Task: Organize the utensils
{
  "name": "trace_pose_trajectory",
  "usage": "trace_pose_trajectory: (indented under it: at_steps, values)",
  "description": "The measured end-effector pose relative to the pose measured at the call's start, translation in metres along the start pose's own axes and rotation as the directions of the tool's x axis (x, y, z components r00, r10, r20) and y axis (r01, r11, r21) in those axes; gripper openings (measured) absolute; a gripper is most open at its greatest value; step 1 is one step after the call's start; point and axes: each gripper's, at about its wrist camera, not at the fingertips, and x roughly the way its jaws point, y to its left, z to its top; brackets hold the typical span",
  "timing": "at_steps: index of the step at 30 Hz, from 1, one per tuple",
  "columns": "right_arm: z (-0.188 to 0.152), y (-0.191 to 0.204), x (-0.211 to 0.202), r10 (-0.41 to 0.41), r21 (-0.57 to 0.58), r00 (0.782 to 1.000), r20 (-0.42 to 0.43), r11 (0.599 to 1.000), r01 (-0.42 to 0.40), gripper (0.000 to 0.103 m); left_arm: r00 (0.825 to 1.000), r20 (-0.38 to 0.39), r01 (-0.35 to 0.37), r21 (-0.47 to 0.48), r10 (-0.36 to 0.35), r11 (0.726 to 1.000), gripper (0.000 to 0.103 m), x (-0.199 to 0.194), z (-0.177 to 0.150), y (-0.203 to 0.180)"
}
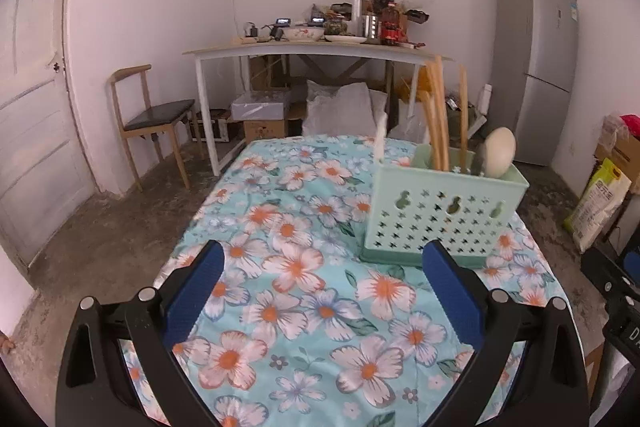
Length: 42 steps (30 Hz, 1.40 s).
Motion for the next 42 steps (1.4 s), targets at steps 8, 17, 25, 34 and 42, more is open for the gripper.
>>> trace_pose_trajectory:
  at_steps: [8, 17, 25, 34, 42]
  values:
    - [0.009, -0.008, -0.013, 0.001, -0.017, 1.000, 0.015, 1.000, -0.001, 0.095, 0.999, 0.008, -0.039, -0.031, 0.039, 0.999, 0.097, -0.013, 0.001, 0.011]
    - [-0.014, -0.021, -0.029, -0.033, -0.055, 0.999, -0.014, 0.998, 0.032, 0.095, 0.996, -0.048, -0.072, 0.003, 0.072, 0.997, 0.097, -0.023, -0.019, 0.004]
    - [-0.021, -0.035, -0.029, -0.080, -0.063, 0.997, -0.025, 0.995, 0.078, 0.095, 0.993, -0.018, -0.113, 0.065, 0.114, 0.992, 0.097, -0.029, -0.022, -0.014]
    - [-0.023, -0.041, -0.028, -0.082, -0.048, 0.996, -0.034, 0.996, 0.081, 0.095, 0.990, -0.015, -0.137, 0.073, 0.138, 0.988, 0.097, -0.029, -0.021, -0.015]
    - [-0.022, -0.037, -0.030, -0.080, -0.052, 0.996, -0.031, 0.996, 0.078, 0.095, 0.990, -0.015, -0.136, 0.063, 0.137, 0.989, 0.097, -0.031, -0.022, -0.011]
